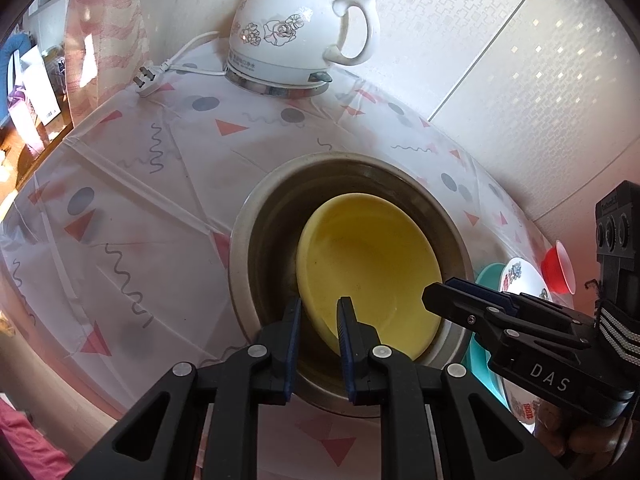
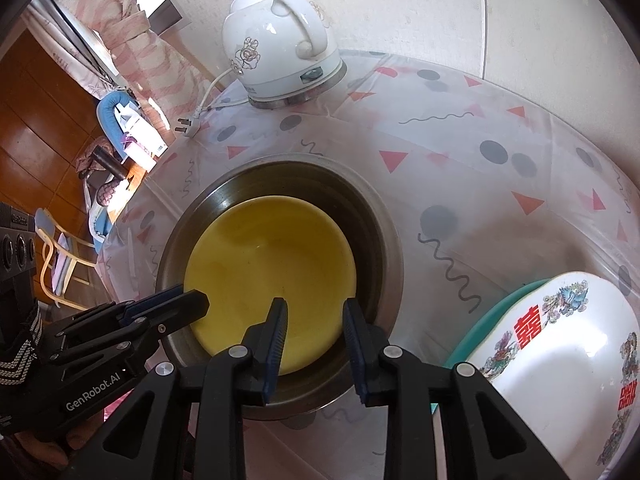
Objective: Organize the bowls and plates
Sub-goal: 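Lower the yellow bowl into the steel basin and open the left gripper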
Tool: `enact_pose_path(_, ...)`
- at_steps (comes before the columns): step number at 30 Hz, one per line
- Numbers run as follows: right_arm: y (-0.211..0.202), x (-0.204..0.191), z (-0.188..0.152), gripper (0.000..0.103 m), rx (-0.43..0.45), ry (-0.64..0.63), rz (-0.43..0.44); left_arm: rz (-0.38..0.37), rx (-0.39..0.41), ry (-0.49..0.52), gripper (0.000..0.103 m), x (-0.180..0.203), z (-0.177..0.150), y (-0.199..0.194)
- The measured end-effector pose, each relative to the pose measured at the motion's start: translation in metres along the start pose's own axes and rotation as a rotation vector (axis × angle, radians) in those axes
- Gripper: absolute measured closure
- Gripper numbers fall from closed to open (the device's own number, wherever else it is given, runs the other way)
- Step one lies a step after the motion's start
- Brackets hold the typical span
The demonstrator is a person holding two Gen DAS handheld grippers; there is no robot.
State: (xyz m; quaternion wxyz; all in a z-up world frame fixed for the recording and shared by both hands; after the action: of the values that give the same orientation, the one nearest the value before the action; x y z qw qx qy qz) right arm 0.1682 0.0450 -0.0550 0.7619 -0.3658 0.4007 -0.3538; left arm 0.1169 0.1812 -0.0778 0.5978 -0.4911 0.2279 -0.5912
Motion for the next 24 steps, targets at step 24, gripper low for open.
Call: enact_pose_path(24,-0.0004,-0.0029,-0.0022,0.074,0.007,-0.016,0.003,0.082,0.05,0.043,0.086,0.0004,-0.0013,-0.0079)
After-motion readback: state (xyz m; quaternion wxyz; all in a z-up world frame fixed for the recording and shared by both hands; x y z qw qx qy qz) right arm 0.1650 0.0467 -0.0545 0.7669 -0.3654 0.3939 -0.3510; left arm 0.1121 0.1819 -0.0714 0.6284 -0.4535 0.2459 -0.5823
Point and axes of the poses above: each gripper's, at about its wrist camera, not at the fingertips, and y roughly the way its jaws point, x to its right, z to its top, the point moved 6 cm from there along y, roughly the way its jaws point, and after that the axes turned 1 degree about z, right-handed, at the moved point
